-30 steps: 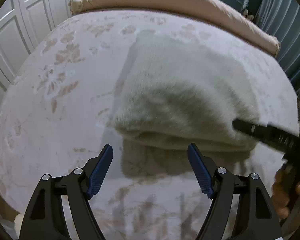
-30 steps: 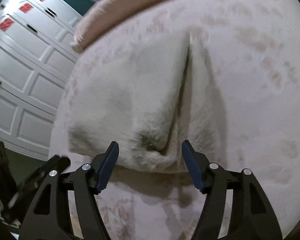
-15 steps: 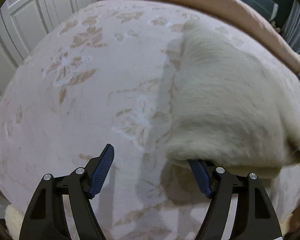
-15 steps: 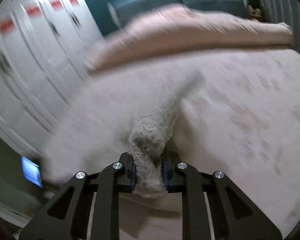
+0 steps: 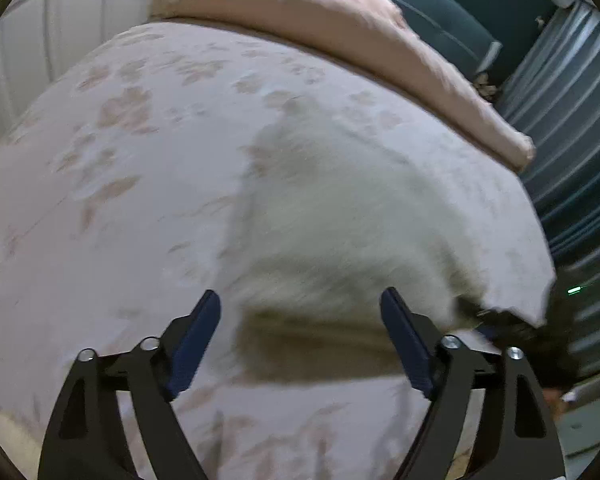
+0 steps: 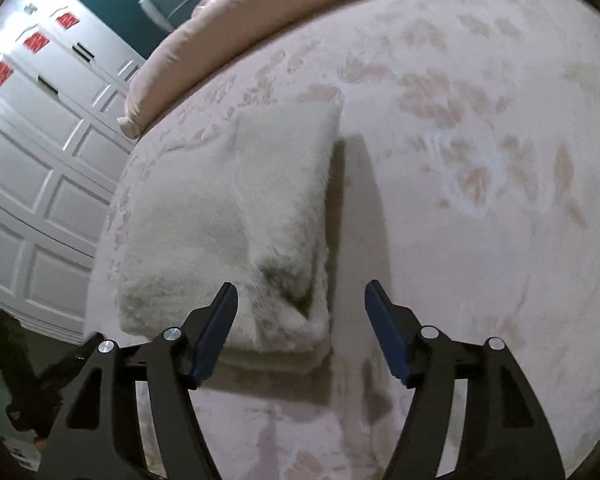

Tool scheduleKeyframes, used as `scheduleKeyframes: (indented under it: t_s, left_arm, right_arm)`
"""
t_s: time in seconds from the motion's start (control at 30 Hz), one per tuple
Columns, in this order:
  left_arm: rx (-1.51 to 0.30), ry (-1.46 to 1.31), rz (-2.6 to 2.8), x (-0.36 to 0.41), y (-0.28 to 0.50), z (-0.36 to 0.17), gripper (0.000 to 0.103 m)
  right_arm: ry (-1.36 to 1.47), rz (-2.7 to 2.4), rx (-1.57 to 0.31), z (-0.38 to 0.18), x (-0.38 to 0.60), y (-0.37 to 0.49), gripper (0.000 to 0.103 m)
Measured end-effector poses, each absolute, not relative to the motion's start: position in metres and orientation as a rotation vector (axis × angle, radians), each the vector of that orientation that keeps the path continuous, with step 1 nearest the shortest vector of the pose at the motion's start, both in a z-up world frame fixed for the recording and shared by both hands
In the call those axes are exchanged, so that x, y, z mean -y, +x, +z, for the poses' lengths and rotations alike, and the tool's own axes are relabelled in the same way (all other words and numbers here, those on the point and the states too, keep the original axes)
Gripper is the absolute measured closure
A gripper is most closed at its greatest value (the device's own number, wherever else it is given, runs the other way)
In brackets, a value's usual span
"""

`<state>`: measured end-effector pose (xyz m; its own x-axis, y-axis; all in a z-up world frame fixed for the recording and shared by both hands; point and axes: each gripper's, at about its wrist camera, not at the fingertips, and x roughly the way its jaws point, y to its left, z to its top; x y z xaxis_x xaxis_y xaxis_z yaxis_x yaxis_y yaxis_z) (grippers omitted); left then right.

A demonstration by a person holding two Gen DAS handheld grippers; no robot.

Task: Fold small clothes

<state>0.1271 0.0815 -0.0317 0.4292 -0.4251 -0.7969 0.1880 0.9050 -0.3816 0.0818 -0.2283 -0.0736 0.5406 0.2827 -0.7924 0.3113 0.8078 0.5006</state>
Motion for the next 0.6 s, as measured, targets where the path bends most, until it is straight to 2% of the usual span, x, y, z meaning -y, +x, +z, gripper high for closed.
scheduleKeyframes:
  t_s: [0.07, 0.17, 0.23, 0.3, 0.33, 0.37, 0.4, 0.43, 0.6]
  left_arm:
    - [-1.066, -0.242, -0.400, -0.070, 0.145, -0.036, 0.016]
    - [-1.166, -0.265, -0.400, -0.058, 0.177, -0.064, 0.016]
    - [-1.240, -0.331, -0.378, -0.059, 0.194, -0.091, 0.013]
    - [-1.270, -0.431, -0.396, -0.062, 0.203, -0.107, 0.012]
    - [-1.265, -0.468, -0.397, -0.063, 0.204, -0.107, 0.013]
    - [-1.256, -0.481, -0.398, -0.063, 0.205, -0.104, 0.014]
    - [-1.222, -0.489, -0.407, -0.062, 0.206, -0.096, 0.016]
    - [-1.178, -0.490, -0.425, -0.060, 0.207, -0.084, 0.018]
    - [-1.014, -0.471, -0.504, -0.047, 0.207, -0.034, 0.022]
  right_arm:
    - [0.728, 0.007, -1.039, -0.088, 0.228, 0.093, 0.038]
    - [0.791, 0.027, -1.057, -0.104, 0.220, 0.115, 0.031]
    - [0.809, 0.030, -1.063, -0.111, 0.216, 0.132, 0.021]
    - [0.815, 0.035, -1.060, -0.112, 0.211, 0.148, 0.021]
    - [0.802, 0.041, -1.061, -0.111, 0.208, 0.154, 0.036]
    - [0.755, 0.043, -1.078, -0.106, 0.202, 0.164, 0.044]
    - [0.706, 0.046, -1.069, -0.098, 0.197, 0.167, 0.059]
    - [0.664, 0.059, -1.050, -0.089, 0.193, 0.172, 0.068]
    - [0.424, 0.155, -0.745, 0.013, 0.166, 0.168, 0.073]
